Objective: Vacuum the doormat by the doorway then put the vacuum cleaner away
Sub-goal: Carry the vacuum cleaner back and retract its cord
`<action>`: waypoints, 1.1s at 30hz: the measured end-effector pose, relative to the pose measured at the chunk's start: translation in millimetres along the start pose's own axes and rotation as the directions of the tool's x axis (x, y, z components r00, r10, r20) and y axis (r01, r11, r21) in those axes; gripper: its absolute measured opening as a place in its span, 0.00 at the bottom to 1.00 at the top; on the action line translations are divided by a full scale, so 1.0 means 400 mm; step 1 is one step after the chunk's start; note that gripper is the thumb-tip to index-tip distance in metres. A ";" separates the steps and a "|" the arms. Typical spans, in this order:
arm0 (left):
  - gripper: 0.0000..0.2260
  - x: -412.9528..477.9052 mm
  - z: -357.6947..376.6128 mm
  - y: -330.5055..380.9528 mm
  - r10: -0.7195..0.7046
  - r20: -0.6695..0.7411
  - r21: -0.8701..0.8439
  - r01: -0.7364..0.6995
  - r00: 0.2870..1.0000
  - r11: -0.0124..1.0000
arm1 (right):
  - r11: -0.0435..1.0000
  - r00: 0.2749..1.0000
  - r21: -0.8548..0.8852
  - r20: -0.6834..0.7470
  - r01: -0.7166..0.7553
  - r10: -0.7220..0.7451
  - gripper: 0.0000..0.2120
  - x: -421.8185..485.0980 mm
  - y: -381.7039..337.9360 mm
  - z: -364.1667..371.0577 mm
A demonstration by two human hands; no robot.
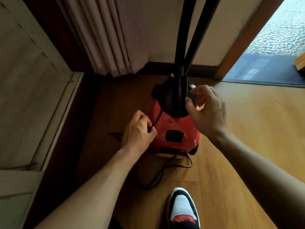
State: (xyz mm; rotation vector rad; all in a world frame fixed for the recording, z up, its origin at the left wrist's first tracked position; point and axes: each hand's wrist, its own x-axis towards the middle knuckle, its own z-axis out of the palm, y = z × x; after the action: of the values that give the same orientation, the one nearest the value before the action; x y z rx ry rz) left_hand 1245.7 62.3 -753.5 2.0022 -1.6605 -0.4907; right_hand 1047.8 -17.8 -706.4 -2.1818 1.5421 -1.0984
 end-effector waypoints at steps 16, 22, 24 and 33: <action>0.25 -0.050 -0.046 -0.027 0.205 0.001 0.080 -0.204 0.979 0.976 | 0.953 0.930 -0.076 0.208 -0.295 0.304 0.19 -0.390 0.074 0.031; 0.35 -0.062 -0.012 0.002 0.427 0.193 0.155 -0.458 0.883 0.876 | 0.768 0.751 0.070 0.282 -0.637 0.597 0.22 -0.439 0.023 0.110; 0.38 -0.058 -0.005 -0.009 0.436 0.318 0.185 -0.506 0.842 0.842 | 0.694 0.709 0.172 0.292 -0.700 0.642 0.16 -0.438 0.010 0.130; 0.38 -0.045 -0.009 -0.037 0.413 0.467 0.298 -0.579 0.782 0.759 | 0.166 0.589 0.664 0.486 -0.729 0.645 0.10 -0.456 -0.064 0.185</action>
State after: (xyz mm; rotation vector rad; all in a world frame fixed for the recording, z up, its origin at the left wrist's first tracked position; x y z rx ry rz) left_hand 1256.0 82.4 -759.7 1.6619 -2.6503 -0.3329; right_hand 1088.9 139.1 -820.6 -0.6647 1.2820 -1.0087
